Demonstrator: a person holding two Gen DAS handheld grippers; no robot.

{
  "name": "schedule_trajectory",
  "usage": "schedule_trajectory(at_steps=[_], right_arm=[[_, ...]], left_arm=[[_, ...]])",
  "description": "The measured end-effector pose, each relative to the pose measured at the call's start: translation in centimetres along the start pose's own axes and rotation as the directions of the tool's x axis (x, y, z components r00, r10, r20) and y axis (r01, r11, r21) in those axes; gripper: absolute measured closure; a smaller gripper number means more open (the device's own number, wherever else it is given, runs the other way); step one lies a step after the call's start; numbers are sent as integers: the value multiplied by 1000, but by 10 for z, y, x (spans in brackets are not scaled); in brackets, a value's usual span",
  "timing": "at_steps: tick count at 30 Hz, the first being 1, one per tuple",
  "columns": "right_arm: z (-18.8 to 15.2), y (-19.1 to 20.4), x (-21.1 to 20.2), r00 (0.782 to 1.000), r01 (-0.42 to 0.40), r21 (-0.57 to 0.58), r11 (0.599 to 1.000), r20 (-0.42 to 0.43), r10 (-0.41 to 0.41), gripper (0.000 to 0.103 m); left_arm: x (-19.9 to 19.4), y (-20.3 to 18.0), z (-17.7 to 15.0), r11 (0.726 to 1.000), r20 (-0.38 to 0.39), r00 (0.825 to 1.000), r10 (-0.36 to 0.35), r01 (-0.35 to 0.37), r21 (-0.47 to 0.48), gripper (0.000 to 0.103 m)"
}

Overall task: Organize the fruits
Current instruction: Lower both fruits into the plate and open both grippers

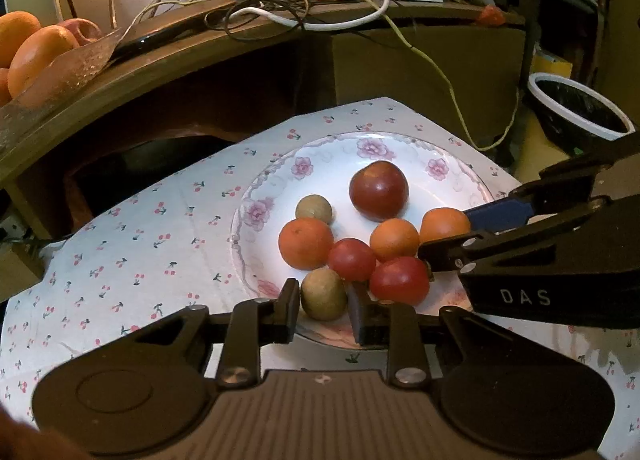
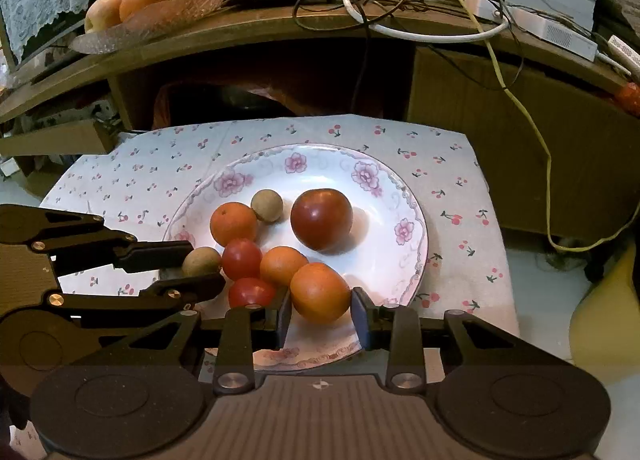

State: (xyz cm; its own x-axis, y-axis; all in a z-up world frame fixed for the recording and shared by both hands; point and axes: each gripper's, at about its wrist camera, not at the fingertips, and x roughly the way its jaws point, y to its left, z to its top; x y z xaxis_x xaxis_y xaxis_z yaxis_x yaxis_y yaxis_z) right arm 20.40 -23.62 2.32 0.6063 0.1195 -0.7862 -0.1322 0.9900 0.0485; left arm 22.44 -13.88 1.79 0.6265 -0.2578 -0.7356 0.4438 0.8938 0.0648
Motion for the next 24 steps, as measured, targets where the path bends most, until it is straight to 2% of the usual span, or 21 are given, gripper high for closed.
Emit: schedule_trajectory(at_steps=[6,24], right_arm=[[1,2,-4,1000,0,-6,1000,23,1,64],[0,-2,-10,999,1,5,1000,34,-1,63]], left_arm=[[-2,3,1,1000,5,1000,-2,2,-9,66],[-8,1,2,1000,21,1000,8,-8,-14,63]])
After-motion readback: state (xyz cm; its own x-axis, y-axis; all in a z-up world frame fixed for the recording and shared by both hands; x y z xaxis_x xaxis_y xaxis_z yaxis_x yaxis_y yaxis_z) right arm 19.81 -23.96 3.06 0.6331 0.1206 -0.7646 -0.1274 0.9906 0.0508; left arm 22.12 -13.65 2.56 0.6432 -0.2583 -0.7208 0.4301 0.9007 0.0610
